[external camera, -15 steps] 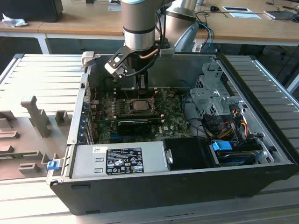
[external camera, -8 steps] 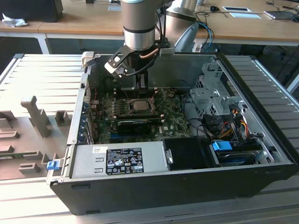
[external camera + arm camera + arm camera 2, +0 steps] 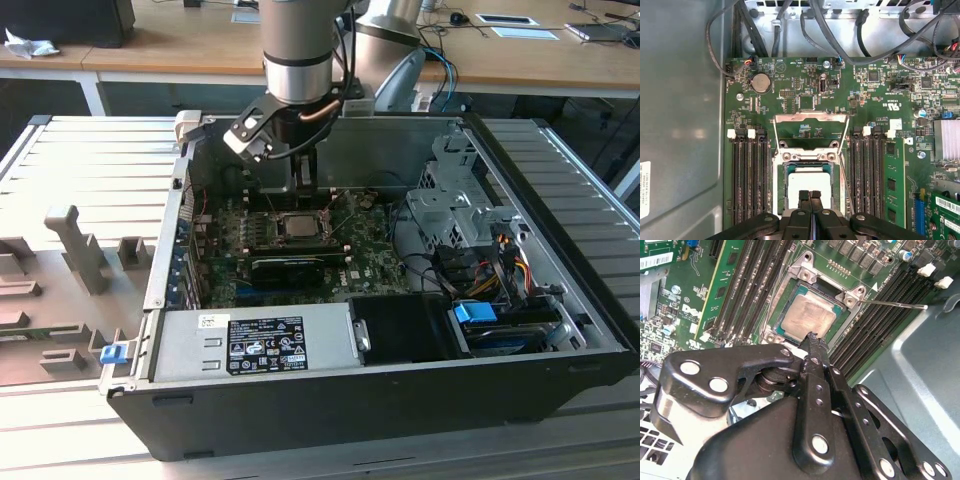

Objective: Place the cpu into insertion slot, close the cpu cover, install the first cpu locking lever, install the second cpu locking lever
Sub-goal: 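Close the cpu cover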

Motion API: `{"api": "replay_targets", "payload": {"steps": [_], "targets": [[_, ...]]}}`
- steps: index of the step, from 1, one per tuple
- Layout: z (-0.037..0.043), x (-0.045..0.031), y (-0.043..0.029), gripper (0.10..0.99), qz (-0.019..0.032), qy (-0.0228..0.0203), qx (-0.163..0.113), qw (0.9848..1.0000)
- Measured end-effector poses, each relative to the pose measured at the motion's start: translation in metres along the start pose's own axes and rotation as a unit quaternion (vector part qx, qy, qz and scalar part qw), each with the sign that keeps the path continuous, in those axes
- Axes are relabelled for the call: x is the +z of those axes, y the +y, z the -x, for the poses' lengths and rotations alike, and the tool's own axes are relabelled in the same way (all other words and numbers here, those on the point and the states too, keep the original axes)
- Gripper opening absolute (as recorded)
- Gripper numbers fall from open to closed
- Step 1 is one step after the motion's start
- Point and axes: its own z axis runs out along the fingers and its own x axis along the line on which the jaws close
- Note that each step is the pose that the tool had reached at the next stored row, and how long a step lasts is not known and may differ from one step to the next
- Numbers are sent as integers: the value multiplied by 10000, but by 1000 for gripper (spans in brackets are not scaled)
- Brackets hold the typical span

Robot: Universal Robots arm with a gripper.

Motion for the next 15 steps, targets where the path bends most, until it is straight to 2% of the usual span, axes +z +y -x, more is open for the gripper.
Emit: {"api": "replay_targets", "payload": {"steps": [11,15], "targets": [[0,-31,25,106,-1,-2,0,10000],[-2,-129,35,106,-1,-3,0,10000]]}}
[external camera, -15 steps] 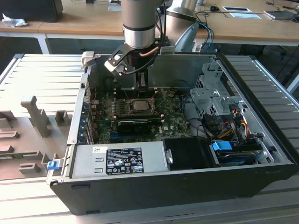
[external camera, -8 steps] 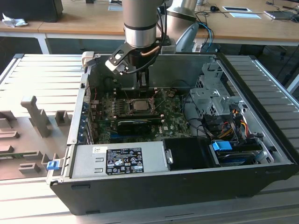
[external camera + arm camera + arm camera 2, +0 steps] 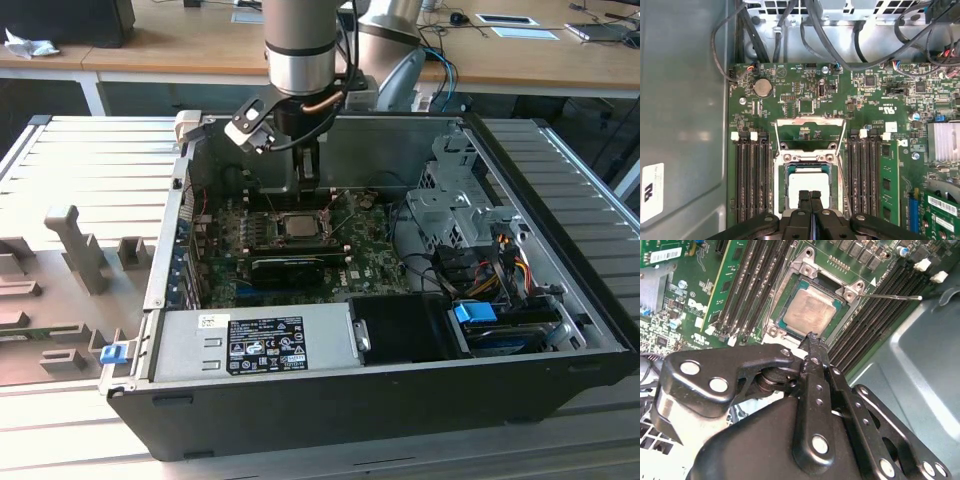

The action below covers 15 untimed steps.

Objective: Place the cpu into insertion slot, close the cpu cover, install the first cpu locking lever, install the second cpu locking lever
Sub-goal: 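Close the cpu cover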

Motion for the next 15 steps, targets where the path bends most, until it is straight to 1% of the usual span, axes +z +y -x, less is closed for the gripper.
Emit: {"api": "replay_targets", "payload": {"steps": [1,3,4,5,6,8,10,12,15], "targets": [[0,-8,8,106,0,0,1,10000],[-2,-12,65,106,1,1,1,10000],[-2,-10,99,106,-1,1,1,10000],[-2,-3,176,106,-5,1,0,10000],[-1,3,224,106,-6,1,0,10000],[-2,12,281,106,-11,1,0,10000],[-3,12,358,106,-20,-2,0,10000],[-4,4,387,106,-20,1,1,10000],[-6,9,502,106,-24,-1,0,10000]]}}
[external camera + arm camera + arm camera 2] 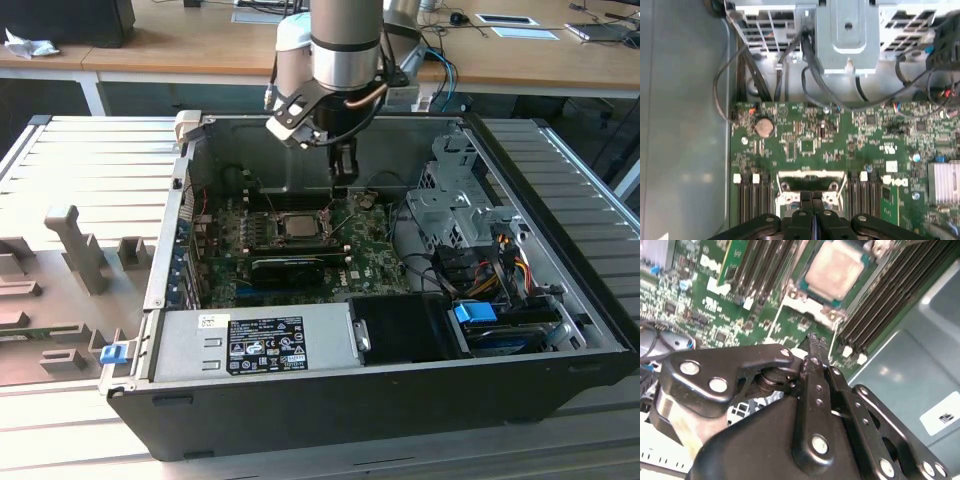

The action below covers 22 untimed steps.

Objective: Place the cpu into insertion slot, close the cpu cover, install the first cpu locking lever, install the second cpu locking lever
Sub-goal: 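Close the cpu cover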

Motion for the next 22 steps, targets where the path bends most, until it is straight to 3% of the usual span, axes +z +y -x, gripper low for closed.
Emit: {"api": "replay_targets", "payload": {"steps": [4,6,12,15,18,22], "targets": [[-3,-4,115,106,-10,3,1,10000],[-3,3,233,106,-36,1,-7,10000],[-7,46,452,106,-79,6,-83,9999],[-6,124,454,106,-107,7,-96,9999],[-2,151,423,106,-142,8,-116,9998],[1,144,276,106,-151,9,-117,9998]]}}
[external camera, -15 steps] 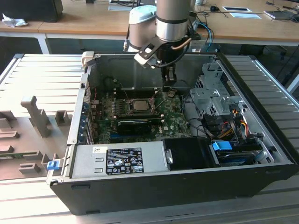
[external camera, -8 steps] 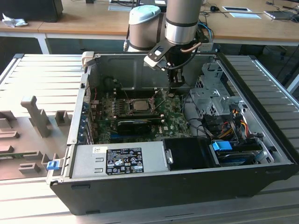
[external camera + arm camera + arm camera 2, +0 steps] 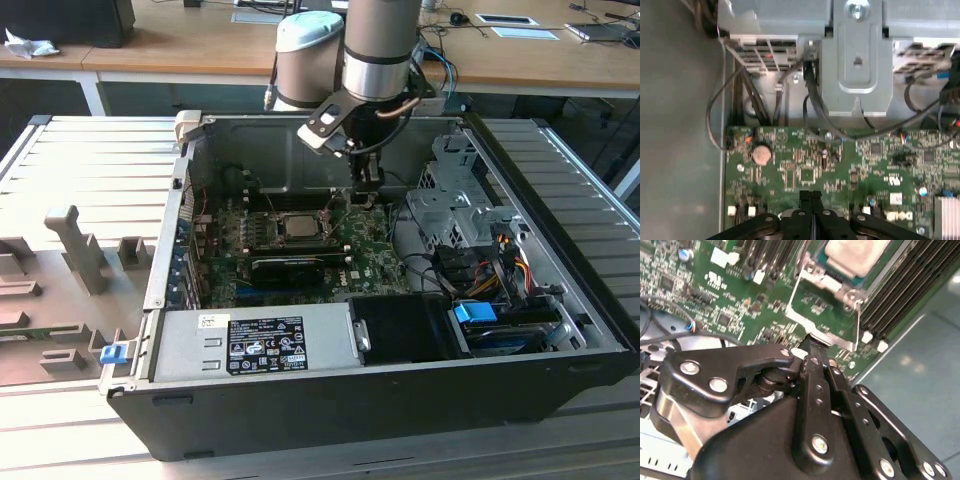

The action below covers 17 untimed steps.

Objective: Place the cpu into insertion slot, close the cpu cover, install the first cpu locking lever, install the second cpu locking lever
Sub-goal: 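Close the cpu cover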

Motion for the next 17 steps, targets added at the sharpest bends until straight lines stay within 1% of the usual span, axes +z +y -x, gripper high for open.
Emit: {"api": "replay_targets", "payload": {"steps": [2,4,5,6,8,11,12,15,17], "targets": [[0,-1,-54,106,0,-1,-2,10000],[-2,-3,-199,106,1,2,-11,10000],[-2,2,-256,106,0,1,-16,10000],[-3,44,-368,106,0,1,-26,10000],[-2,139,-413,106,0,2,-39,10000],[-2,148,-486,106,-1,2,-54,10000],[-5,148,-542,106,-1,3,-69,10000],[-7,145,-611,106,-1,3,-71,10000],[-7,144,-639,106,0,4,-72,10000]]}}
